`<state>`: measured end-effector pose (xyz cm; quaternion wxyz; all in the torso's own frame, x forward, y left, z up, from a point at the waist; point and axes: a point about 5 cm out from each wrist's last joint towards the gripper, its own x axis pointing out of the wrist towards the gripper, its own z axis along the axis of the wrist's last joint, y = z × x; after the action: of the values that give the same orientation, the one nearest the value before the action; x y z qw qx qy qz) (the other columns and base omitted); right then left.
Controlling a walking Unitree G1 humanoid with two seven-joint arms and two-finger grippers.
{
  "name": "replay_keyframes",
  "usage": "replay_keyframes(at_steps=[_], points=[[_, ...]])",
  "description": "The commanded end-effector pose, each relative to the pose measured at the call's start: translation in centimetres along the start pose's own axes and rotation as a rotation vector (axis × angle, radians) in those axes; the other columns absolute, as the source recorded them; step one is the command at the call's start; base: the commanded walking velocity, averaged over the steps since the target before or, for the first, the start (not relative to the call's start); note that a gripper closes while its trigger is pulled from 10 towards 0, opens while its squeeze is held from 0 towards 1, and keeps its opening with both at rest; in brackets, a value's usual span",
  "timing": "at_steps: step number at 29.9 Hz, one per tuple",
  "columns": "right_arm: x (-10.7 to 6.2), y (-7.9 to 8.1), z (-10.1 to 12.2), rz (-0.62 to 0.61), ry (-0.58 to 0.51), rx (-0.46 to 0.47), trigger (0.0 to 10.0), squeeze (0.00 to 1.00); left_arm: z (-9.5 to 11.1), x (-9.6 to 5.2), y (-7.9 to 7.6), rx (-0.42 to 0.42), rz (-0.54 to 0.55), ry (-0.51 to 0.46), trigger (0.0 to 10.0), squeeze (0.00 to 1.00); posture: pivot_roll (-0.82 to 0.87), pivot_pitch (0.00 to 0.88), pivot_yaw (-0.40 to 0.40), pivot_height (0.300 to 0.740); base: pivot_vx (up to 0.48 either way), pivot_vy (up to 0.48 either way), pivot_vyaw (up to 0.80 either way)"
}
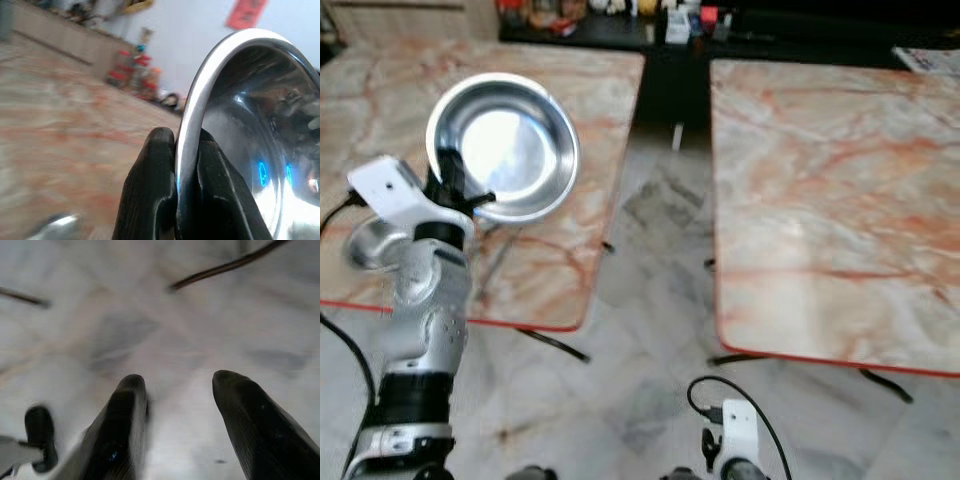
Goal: Setting the table
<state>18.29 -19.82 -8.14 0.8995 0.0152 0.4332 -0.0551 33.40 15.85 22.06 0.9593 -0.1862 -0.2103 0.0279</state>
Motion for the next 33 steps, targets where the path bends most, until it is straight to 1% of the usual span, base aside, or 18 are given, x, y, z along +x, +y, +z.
replay_keyframes(at_steps=[1, 5, 12, 19, 21, 24, 33], points=[[-0.01, 0.69, -0.44, 0.009, 0.026, 0.028, 10.0, 0.00, 1.31, 0.27, 0.29, 0.010, -0.005, -0.053, 10.0, 0.00, 0.07, 0.167, -0.042, 0.740, 0.247, -0.364, -0.62], [-0.03, 0.63, -0.53, 0.005, 0.025, 0.029, 10.0, 0.00, 1.46, 0.37, 0.26, 0.010, -0.006, -0.056, 10.0, 0.00, 0.07, 0.166, -0.041, 0.740, 0.250, -0.364, -0.61], [-0.03, 0.55, -0.39, 0.001, 0.014, 0.028, 10.0, 0.00, 1.60, 0.54, -0.07, 0.008, -0.016, -0.060, 10.0, 0.00, 0.07, 0.162, -0.040, 0.740, 0.248, -0.362, 0.00], [-0.02, 0.62, -0.47, 0.004, 0.026, 0.031, 10.0, 0.00, 1.63, 0.53, -0.07, 0.007, -0.016, -0.060, 10.0, 0.00, 0.07, 0.164, -0.040, 0.740, 0.249, -0.362, 0.00], [-0.02, 0.70, -0.56, 0.008, 0.035, 0.042, 10.0, 0.00, 1.65, 0.54, -0.06, 0.007, -0.017, -0.061, 10.0, 0.00, 0.07, 0.164, -0.040, 0.740, 0.246, -0.366, -0.57], [-0.02, 0.73, -0.59, 0.006, 0.035, 0.033, 10.0, 0.00, 1.64, 0.52, -0.08, 0.006, -0.019, -0.061, 10.0, 0.00, 0.07, 0.164, -0.037, 0.740, 0.246, -0.365, -0.60], [-0.05, 0.80, -0.66, 0.005, 0.032, 0.039, 10.0, 0.00, 1.65, 0.57, -0.05, 0.004, -0.021, -0.057, 10.0, 0.00, 0.07, 0.164, -0.036, 0.740, 0.000, -0.372, -0.45]])
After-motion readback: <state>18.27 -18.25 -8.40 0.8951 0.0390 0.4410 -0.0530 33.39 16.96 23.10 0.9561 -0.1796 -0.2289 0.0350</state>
